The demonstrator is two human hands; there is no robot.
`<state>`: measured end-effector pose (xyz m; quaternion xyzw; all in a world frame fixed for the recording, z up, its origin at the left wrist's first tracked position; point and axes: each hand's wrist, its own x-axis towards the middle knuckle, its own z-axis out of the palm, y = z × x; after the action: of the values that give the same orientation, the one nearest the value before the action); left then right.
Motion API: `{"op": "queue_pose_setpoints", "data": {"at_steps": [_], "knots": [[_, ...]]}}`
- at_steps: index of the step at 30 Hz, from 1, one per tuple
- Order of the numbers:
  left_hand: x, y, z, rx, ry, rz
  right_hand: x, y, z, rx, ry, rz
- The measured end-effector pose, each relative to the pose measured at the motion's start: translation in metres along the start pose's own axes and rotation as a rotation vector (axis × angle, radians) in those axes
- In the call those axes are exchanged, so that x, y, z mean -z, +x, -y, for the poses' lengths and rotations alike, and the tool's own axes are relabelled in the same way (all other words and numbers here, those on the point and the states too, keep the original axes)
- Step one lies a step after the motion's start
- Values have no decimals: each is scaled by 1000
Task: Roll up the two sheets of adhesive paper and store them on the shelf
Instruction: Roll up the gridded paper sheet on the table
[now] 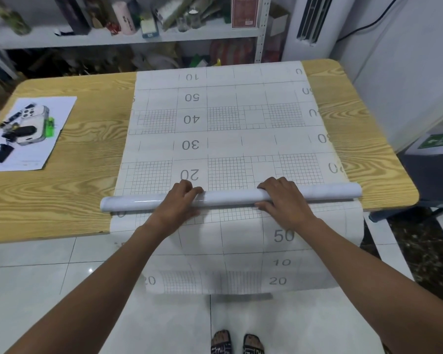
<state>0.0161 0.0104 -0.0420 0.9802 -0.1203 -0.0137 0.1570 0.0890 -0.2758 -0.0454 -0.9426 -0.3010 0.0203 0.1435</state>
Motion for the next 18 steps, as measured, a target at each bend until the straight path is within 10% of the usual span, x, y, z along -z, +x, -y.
{"op": "queue_pose_setpoints", "data": {"at_steps": [18], "knots": [[5, 6, 5, 35, 41, 33, 6, -5, 7, -18, 8, -4]]}}
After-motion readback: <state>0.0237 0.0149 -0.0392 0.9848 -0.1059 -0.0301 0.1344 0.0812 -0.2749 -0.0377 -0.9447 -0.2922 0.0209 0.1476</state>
